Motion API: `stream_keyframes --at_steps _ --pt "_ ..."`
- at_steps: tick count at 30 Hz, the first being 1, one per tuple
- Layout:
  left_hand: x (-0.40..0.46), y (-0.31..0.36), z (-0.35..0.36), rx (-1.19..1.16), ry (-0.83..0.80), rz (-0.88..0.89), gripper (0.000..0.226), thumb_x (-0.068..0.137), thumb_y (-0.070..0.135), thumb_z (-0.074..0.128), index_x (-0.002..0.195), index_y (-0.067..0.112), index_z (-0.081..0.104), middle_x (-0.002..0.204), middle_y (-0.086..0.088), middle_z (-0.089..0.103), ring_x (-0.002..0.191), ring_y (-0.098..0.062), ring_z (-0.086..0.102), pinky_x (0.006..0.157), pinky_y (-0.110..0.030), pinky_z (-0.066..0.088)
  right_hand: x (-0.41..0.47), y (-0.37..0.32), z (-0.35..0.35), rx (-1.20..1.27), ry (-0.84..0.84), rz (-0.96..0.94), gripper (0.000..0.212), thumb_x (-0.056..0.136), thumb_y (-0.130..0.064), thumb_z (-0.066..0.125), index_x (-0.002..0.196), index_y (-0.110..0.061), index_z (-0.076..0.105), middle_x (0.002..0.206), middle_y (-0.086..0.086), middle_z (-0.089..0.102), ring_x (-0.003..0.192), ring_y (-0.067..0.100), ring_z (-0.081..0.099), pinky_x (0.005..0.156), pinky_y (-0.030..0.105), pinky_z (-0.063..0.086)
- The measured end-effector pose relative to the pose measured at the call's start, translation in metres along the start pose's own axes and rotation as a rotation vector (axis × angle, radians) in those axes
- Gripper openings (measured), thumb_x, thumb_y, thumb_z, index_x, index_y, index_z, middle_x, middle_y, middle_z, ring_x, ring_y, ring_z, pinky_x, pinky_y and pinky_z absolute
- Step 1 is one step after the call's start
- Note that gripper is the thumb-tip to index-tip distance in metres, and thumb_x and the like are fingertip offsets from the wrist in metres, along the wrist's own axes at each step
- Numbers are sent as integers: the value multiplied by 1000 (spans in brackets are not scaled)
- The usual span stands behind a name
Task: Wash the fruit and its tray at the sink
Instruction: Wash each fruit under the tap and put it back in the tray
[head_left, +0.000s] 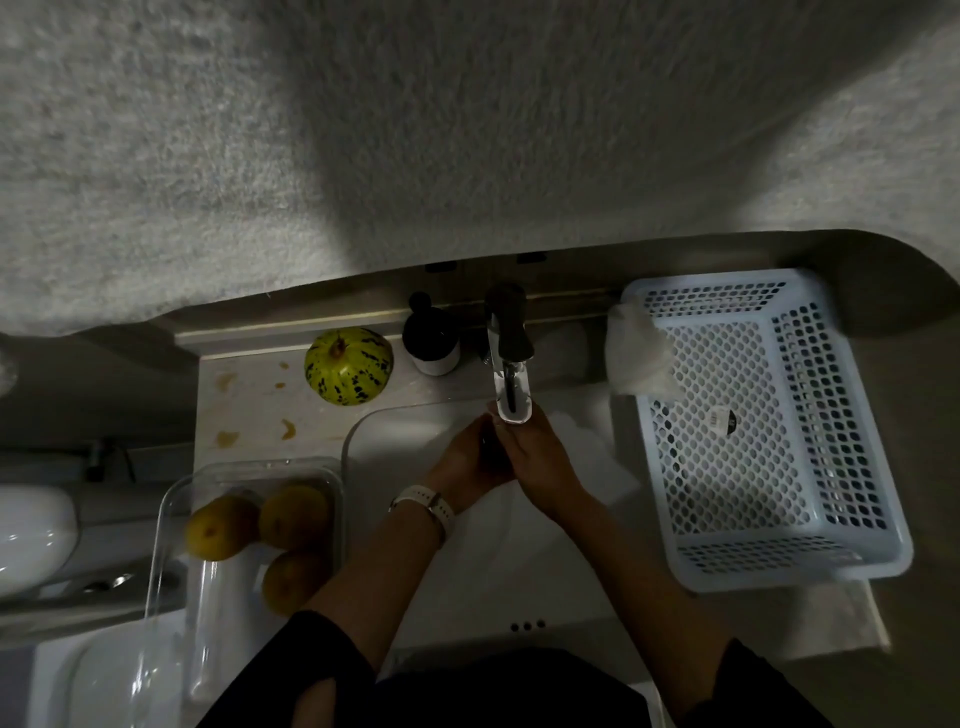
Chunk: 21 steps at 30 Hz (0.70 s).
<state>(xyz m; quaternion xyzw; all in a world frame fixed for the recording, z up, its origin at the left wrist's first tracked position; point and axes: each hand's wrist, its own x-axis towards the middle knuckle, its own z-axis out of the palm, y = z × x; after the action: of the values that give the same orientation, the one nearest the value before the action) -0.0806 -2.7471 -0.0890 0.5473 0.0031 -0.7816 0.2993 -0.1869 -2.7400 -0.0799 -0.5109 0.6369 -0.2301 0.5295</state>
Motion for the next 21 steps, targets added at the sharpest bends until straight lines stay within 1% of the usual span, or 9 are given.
stream_keyframes --at_steps 2,4,7,9,11,13,15,18,21 --pt "1 -2 4 2 2 -19 40 102 41 37 103 12 65 89 -7 75 84 -20 70 66 -31 56 2 -3 0 -88 -12 -53 37 96 -44 50 124 -22 57 115 -7 58 103 6 55 84 16 43" --pt "1 -4 8 -18 -7 -29 44 98 43 42 82 13 70 74 -5 73 65 -16 71 56 -25 55 6 -5 0 -128 -8 -81 32 93 -43 56 113 -18 64 107 0 65 97 11 62 84 26 49" --pt "2 -8 8 -40 39 -26 46 92 45 51 62 15 68 58 -1 65 49 -12 63 46 -18 49 10 -10 0 -20 -13 -23 22 85 -37 69 93 -16 70 89 2 71 83 11 67 76 28 53" --pt "2 -8 6 -49 67 -19 49 91 50 51 63 15 71 61 -1 65 53 -13 60 49 -21 47 12 -12 2 105 -15 44 11 81 -34 74 82 -23 69 83 -1 71 78 9 68 73 27 55" --pt "2 -6 6 -96 82 -32 48 93 50 50 72 13 72 67 -4 68 60 -16 63 57 -26 49 13 -15 5 215 34 97 10 80 -27 76 77 -28 66 82 -3 71 78 8 69 71 25 54" --pt "1 0 9 -121 67 -47 47 95 45 46 77 10 72 68 -5 71 62 -18 68 58 -25 53 17 -17 9 237 119 153 12 81 -23 75 87 -17 66 92 5 71 86 17 69 76 30 53" --pt "1 5 12 -77 68 -38 41 96 42 43 84 10 66 67 -6 70 65 -19 66 61 -28 52 18 -20 17 254 202 181 19 82 -20 74 95 -9 65 97 12 70 91 25 67 80 35 54" --pt "3 10 11 53 151 27 42 100 41 34 87 11 60 69 -8 69 73 -22 61 67 -31 48 15 -25 24 322 302 154 13 83 -16 73 82 -15 61 85 7 68 83 23 66 73 31 53" --pt "8 5 9 203 215 143 41 102 41 36 90 15 65 89 -11 71 86 -26 66 81 -40 54 17 -21 21 239 354 148 8 85 -9 69 84 -6 62 88 21 68 79 27 64 71 37 52"
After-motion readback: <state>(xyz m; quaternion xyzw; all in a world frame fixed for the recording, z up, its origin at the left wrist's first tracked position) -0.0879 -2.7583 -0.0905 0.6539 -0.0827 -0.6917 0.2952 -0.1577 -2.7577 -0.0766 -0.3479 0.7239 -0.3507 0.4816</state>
